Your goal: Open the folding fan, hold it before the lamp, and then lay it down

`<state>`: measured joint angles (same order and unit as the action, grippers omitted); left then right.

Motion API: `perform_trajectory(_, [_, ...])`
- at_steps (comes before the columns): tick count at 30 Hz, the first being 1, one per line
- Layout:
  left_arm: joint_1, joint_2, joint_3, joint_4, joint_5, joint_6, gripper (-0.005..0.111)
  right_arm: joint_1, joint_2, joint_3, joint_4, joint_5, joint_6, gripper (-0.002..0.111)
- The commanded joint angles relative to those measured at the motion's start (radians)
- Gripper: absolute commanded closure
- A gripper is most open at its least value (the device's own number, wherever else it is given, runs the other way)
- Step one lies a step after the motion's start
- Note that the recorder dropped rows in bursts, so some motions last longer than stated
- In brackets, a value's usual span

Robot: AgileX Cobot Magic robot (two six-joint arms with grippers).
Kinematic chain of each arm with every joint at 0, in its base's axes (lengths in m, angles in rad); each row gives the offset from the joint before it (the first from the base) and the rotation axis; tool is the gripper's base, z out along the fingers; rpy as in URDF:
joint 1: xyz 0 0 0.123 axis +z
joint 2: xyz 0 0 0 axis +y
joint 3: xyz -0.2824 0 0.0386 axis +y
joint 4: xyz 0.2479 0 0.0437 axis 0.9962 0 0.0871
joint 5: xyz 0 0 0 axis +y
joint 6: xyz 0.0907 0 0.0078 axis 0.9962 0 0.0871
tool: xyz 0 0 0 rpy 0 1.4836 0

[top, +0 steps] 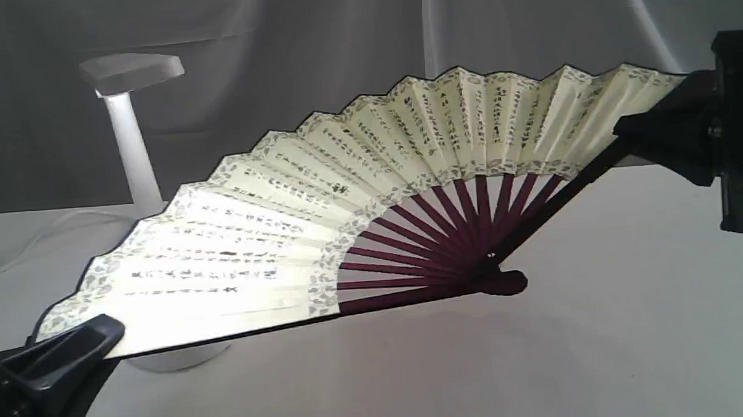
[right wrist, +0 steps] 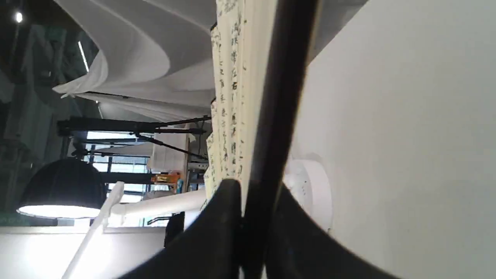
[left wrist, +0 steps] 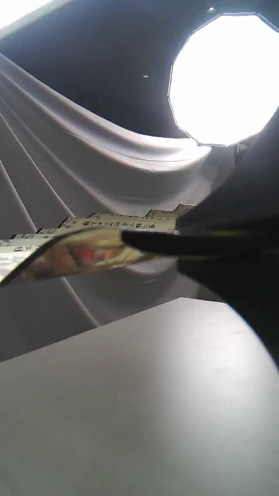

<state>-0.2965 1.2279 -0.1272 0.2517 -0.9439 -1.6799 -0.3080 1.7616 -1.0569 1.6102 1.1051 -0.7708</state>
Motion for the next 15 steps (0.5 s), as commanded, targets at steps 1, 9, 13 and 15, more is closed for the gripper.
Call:
perform_trajectory(1, [0.002, 0.06, -0.035, 0.012, -0.035, 0.006, 0.107, -0.009, 0.023, -0.004, -0.032, -0.039, -0.058, 0.108])
perform_trajectory(9, [0.002, 0.193, -0.089, 0.051, -0.082, 0.006, 0.107, -0.035, 0.076, -0.004, -0.03, -0.091, -0.065, 0.108])
perform_trajectory(13, [0.002, 0.258, -0.118, 0.06, -0.105, 0.004, 0.107, -0.067, 0.102, -0.004, -0.039, -0.094, -0.067, 0.108])
perform_trajectory(15, [0.002, 0.289, -0.141, 0.077, -0.107, 0.004, 0.107, -0.079, 0.111, -0.004, -0.041, -0.094, -0.07, 0.108])
